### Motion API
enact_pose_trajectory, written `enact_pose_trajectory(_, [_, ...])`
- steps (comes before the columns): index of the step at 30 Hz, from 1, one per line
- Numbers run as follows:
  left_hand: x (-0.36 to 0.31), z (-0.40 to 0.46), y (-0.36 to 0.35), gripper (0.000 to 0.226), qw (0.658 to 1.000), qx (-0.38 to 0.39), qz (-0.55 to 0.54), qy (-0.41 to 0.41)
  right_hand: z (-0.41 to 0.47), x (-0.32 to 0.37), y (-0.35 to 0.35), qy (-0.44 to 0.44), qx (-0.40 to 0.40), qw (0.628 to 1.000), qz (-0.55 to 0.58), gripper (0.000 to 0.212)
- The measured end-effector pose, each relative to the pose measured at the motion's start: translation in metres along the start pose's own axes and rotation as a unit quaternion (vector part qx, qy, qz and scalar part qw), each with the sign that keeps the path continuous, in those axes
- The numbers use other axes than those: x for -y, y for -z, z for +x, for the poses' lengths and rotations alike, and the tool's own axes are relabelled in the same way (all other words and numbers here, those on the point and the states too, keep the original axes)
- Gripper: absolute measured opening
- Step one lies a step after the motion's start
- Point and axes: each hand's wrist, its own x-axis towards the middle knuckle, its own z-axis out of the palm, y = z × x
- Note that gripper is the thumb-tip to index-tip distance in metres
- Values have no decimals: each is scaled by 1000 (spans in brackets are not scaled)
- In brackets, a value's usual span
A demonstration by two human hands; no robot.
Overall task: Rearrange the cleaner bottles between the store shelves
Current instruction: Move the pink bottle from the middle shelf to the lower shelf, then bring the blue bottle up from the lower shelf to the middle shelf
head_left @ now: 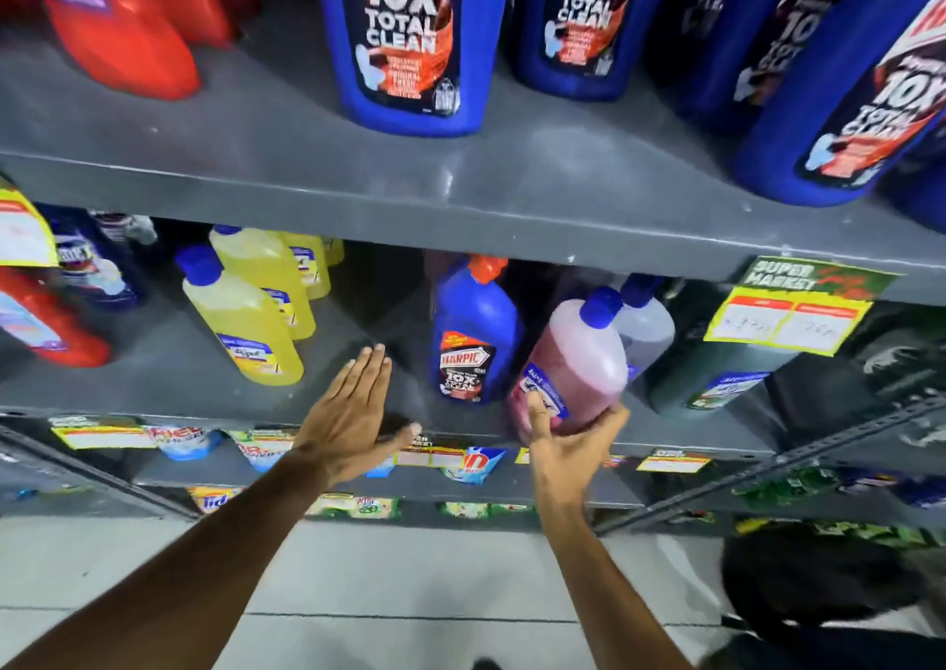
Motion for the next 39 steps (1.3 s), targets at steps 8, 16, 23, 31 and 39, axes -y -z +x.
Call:
enact_pose_trajectory(8, [5,8,-13,113,1000,3,1,5,5,-7,-11,1,1,1000,-4,73])
enact_pose_trajectory(16, [5,6,-12,112,1000,-2,-5,1,4,-13,-13,-31,0,1000,5,76])
enact_pose_trajectory(23, [4,5,-12,112,1000,-10,-17,-2,-32,38,-7,202,-73,972,-93,85])
enact_pose_trajectory(31, [6,7,-16,116,1000,14,-25,9,-8,111,-69,160,209,935,-237,81])
enact_pose_trajectory(39, [8,8,-21,118,999,6,-30,6,23,110,-99,128,248,905,-322,73])
